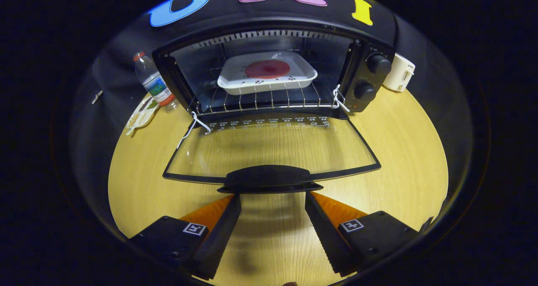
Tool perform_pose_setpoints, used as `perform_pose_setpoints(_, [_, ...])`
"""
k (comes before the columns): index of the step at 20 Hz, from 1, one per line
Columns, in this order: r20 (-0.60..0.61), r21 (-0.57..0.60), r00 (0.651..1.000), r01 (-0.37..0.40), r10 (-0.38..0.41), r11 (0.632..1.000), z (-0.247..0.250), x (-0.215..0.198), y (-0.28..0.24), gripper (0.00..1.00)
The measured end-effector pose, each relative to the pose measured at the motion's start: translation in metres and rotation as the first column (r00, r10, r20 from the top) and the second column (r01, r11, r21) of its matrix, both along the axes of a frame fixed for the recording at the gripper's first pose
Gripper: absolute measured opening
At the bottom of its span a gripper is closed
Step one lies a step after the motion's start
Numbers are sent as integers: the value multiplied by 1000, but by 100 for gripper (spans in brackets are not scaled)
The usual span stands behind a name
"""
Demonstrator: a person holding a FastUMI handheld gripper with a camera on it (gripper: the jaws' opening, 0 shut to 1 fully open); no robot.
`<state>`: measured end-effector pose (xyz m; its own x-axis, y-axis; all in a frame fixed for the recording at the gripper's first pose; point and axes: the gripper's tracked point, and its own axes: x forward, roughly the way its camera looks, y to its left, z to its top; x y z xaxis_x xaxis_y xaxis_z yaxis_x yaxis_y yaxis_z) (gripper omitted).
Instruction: Open the toaster oven, put the food inside, and close the toaster oven door.
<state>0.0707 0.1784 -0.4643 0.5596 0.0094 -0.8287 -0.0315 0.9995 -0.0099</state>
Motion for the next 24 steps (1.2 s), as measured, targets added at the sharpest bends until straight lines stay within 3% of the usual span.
perform_pose_setpoints(13, [252,89,967,4,-26,996,111,31,-3,99])
perform_pose_setpoints(17, [360,120,932,-5,-39,993,161,42,-13,99])
perform_pose_setpoints(24, [545,63,838,-73,27,995,264,19,-58,99])
